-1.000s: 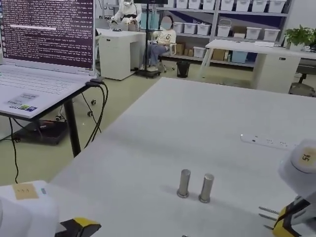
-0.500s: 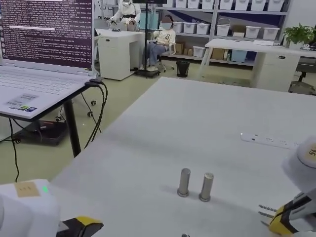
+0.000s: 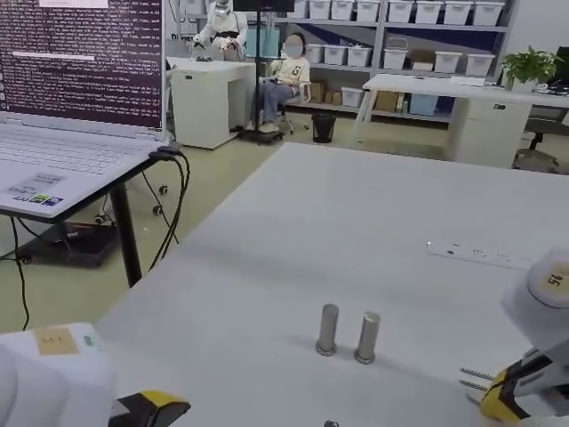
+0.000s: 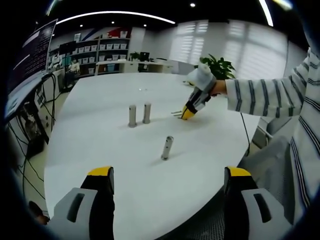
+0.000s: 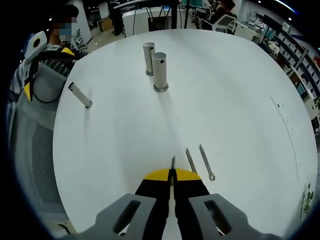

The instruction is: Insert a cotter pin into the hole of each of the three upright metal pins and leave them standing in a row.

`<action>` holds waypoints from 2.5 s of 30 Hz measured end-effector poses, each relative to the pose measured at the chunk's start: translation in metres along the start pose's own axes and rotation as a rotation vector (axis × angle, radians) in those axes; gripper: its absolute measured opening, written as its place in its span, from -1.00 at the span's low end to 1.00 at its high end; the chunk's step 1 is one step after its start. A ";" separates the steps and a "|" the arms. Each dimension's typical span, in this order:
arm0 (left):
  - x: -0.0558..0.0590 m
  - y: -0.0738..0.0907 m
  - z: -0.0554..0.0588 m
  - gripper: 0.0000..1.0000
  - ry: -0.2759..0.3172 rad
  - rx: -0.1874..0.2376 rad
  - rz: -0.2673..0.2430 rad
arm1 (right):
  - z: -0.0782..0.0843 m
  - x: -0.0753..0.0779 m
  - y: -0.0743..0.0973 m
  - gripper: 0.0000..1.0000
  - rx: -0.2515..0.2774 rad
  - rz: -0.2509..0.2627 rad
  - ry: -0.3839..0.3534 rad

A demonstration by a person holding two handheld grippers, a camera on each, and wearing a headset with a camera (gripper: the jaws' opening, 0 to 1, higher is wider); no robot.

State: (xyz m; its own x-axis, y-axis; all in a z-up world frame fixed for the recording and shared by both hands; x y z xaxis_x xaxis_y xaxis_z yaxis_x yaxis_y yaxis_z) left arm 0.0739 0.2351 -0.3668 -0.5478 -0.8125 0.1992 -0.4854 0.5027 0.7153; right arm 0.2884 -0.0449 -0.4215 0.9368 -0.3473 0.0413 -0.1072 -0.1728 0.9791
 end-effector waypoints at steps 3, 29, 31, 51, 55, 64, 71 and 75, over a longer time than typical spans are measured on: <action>0.001 -0.003 -0.002 0.79 -0.010 -0.001 0.006 | 0.001 -0.001 0.007 -1.00 0.024 -0.005 -0.013; 0.017 -0.026 -0.028 0.68 -0.133 -0.001 0.109 | 0.030 -0.049 0.067 -1.00 0.169 0.115 0.015; 0.019 -0.028 -0.031 0.68 -0.145 -0.002 0.118 | 0.032 -0.054 0.071 -1.00 0.183 0.135 0.023; 0.024 -0.032 -0.069 0.51 -0.160 0.075 0.214 | 0.035 -0.106 0.097 -1.00 0.341 0.314 0.117; 0.028 -0.034 -0.079 0.47 -0.180 0.090 0.240 | 0.032 -0.115 0.101 -1.00 0.356 0.352 0.140; 0.041 -0.044 -0.095 0.38 -0.216 0.090 0.304 | 0.027 -0.129 0.108 -1.00 0.382 0.429 0.156; 0.049 -0.048 -0.102 0.30 -0.206 0.106 0.365 | 0.027 -0.138 0.115 -1.00 0.406 0.496 0.174; 0.052 -0.049 -0.105 0.24 -0.218 0.109 0.380 | 0.026 -0.144 0.116 -1.00 0.386 0.531 0.209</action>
State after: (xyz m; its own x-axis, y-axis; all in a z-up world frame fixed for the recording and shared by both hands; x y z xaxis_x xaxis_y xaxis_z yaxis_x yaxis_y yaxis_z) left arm 0.1407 0.1372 -0.3216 -0.8261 -0.4889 0.2802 -0.2843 0.7909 0.5419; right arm 0.1321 -0.0387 -0.3194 0.7650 -0.2971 0.5714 -0.6440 -0.3581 0.6761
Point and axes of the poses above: the centre of the closed fingertips' face, and the gripper's own axes: y roughly backward along the fingers, x roughly to its right, z roughly out of its underside, the point moved 8 cm from there along y, roughly backward along the fingers, and after that the axes turned 13 degrees about -x, right-handed, at the moved point
